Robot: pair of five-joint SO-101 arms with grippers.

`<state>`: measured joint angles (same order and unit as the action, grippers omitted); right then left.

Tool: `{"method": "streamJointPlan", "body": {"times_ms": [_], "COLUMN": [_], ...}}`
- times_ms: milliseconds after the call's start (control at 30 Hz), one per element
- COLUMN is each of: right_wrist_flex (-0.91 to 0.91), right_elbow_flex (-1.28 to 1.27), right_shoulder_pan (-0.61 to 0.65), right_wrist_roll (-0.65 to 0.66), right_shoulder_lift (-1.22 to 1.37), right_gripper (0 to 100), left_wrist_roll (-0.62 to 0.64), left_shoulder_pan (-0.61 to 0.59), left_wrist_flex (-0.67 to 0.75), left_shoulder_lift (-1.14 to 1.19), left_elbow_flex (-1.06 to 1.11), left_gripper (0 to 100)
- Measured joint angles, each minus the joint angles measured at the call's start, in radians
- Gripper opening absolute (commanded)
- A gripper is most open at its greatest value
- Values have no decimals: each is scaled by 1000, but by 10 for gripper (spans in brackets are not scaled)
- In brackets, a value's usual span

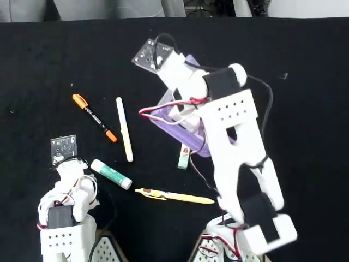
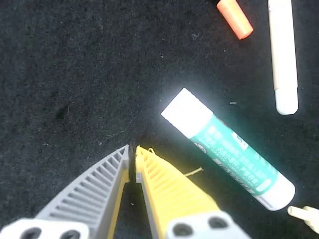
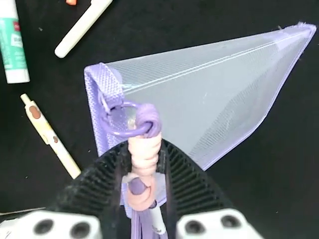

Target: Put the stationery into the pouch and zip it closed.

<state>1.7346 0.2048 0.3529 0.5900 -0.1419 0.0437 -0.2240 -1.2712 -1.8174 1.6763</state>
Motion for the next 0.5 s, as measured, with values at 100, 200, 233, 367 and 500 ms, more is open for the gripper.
{"method": "streamJointPlan", "body": {"times_ms": [100, 200, 233, 367, 500], "right_wrist_flex": [0, -8, -12, -63, -181], "right_elbow_flex": [-61, -133, -158, -272, -428], "right_shoulder_pan": [2, 2, 2, 2, 2], "right_wrist_roll": [-32, -94, -103, -117, -118], "right_shoulder_lift": [-54, -110, -133, -241, -359], "right_gripper": [11, 11, 11, 11, 11], "left_wrist_roll": [0, 0, 0, 0, 0], "left_shoulder_pan": [0, 0, 0, 0, 0], "left_wrist_flex": [0, 0, 0, 0, 0], "left_shoulder_lift": [0, 0, 0, 0, 0], "left_elbow_flex": [0, 0, 0, 0, 0], "left_gripper": [30, 30, 30, 30, 30]}}
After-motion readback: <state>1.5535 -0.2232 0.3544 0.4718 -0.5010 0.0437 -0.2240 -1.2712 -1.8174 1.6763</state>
